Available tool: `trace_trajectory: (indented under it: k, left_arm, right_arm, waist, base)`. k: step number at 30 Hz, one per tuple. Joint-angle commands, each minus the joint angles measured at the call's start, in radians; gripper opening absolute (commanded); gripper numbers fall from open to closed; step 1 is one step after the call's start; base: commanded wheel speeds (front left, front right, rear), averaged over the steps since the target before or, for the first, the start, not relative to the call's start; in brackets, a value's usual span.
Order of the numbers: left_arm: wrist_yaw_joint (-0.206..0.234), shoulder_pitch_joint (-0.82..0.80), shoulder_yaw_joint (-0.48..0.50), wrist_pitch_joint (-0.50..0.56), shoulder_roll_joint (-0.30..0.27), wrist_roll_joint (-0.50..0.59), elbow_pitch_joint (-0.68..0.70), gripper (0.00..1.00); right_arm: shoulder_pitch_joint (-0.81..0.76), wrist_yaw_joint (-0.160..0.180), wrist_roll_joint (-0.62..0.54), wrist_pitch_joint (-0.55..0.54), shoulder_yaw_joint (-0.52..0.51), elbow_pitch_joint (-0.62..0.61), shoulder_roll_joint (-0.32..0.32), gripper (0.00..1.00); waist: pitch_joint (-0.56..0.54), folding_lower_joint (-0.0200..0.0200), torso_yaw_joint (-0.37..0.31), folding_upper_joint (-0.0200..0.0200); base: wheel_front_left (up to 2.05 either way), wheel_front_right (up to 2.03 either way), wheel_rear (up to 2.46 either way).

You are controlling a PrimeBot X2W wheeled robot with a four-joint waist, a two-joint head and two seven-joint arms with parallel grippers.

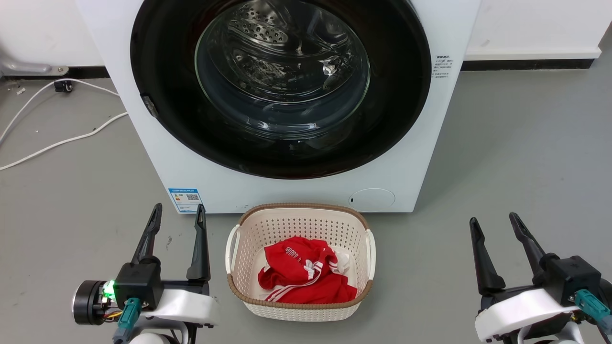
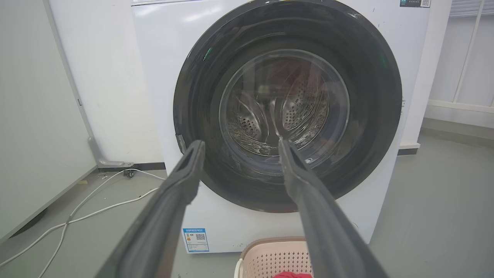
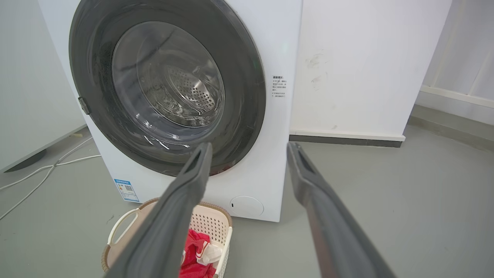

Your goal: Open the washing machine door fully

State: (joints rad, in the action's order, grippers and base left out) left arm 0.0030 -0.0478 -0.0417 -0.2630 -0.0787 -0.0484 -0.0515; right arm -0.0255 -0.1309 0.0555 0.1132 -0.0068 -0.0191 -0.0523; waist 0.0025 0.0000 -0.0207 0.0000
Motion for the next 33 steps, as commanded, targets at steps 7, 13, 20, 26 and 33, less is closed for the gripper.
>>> trace_trajectory:
  k: [7,13,20,26,33]
  left_arm:
    - [-0.007,0.011,0.010,-0.003,0.008,-0.013,-0.003,1.00]
    - [-0.009,0.012,0.013,-0.003,0.010,-0.008,-0.006,1.00]
    - [-0.012,0.014,0.016,-0.003,0.013,-0.003,-0.007,1.00]
    - [-0.014,0.013,0.020,-0.003,0.014,0.000,-0.009,1.00]
    - [-0.015,0.006,0.027,-0.003,0.016,-0.001,-0.004,1.00]
  right_arm:
    - [-0.002,0.000,0.027,-0.001,0.000,0.014,0.004,1.00]
    - [0.001,0.000,0.034,-0.001,-0.001,0.021,0.004,0.18]
    - [0.006,0.000,0.221,0.036,0.007,0.030,0.004,0.00]
    - [0.029,0.000,0.637,0.110,0.023,0.040,0.003,0.00]
    - [0.084,0.000,1.089,0.145,0.004,0.043,0.003,0.00]
  waist:
    - [0.002,0.0000,-0.001,0.0000]
    - [0.002,0.0000,0.000,0.0000]
    - [0.001,0.0000,0.000,0.0000]
    - [0.000,0.0000,-0.002,0.0000]
    - [0.007,0.0000,-0.007,0.0000]
  base:
    - [0.00,0.00,0.00]
    - [0.00,0.00,0.00]
    - [0.00,0.00,0.00]
    - [0.00,0.00,0.00]
    - [0.00,0.00,0.00]
